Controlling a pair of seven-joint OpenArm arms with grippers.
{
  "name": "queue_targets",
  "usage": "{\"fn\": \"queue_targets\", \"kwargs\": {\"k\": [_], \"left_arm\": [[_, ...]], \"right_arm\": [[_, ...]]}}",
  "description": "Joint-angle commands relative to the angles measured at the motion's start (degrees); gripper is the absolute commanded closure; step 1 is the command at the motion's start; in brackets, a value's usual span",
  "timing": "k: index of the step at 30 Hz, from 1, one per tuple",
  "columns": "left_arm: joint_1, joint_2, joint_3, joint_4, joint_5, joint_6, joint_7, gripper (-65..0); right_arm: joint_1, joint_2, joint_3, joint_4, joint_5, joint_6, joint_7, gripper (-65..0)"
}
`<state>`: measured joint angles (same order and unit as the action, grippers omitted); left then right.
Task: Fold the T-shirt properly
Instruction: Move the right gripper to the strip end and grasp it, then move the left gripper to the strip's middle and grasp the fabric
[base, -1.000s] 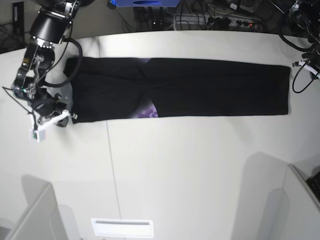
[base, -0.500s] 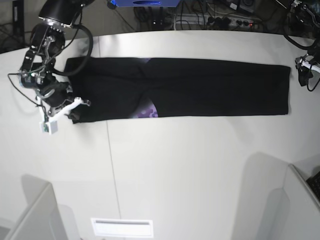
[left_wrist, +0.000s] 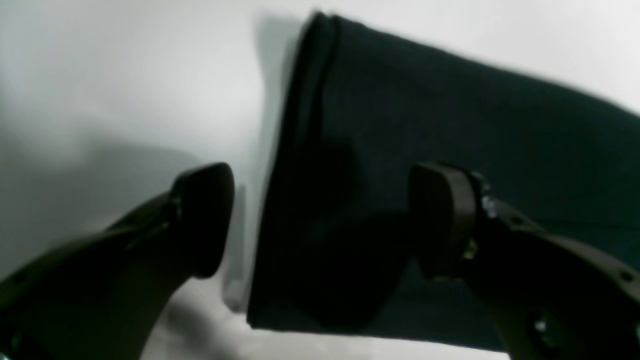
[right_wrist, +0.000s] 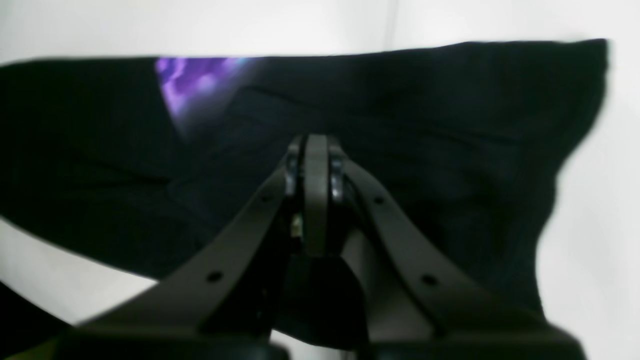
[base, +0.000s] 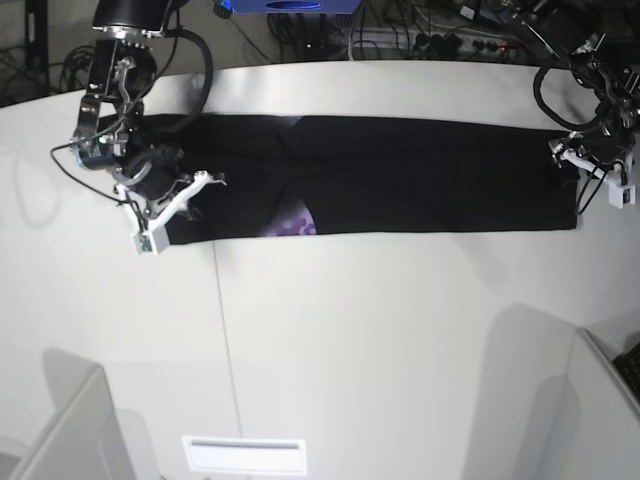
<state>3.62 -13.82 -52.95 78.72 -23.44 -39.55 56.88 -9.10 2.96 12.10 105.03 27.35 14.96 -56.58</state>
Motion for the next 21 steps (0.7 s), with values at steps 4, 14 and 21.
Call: {"fn": "queue_targets", "kwargs": {"k": [4,14,21], "left_arm": [[-2.1,-1.1,-0.2,-1.8,3.7,-0.4,-0.8,-52.5],[-2.3,-1.4,-0.2,-10.0,4.3,-0.4,-0.9,-2.8],[-2.2,-3.6,-0.7,-9.0,4.0,-0.4,-2.2,0.0]], "right_arm": [[-0.5,-0.4,-0.1,2.9,0.7,0.1,0.9,0.0],[-1.8,-0.5,0.0,3.9,0.7,0.1,0.9,0.0],[-2.8,-0.5,0.0,3.9,0.7,0.1,0.9,0.0]]}}
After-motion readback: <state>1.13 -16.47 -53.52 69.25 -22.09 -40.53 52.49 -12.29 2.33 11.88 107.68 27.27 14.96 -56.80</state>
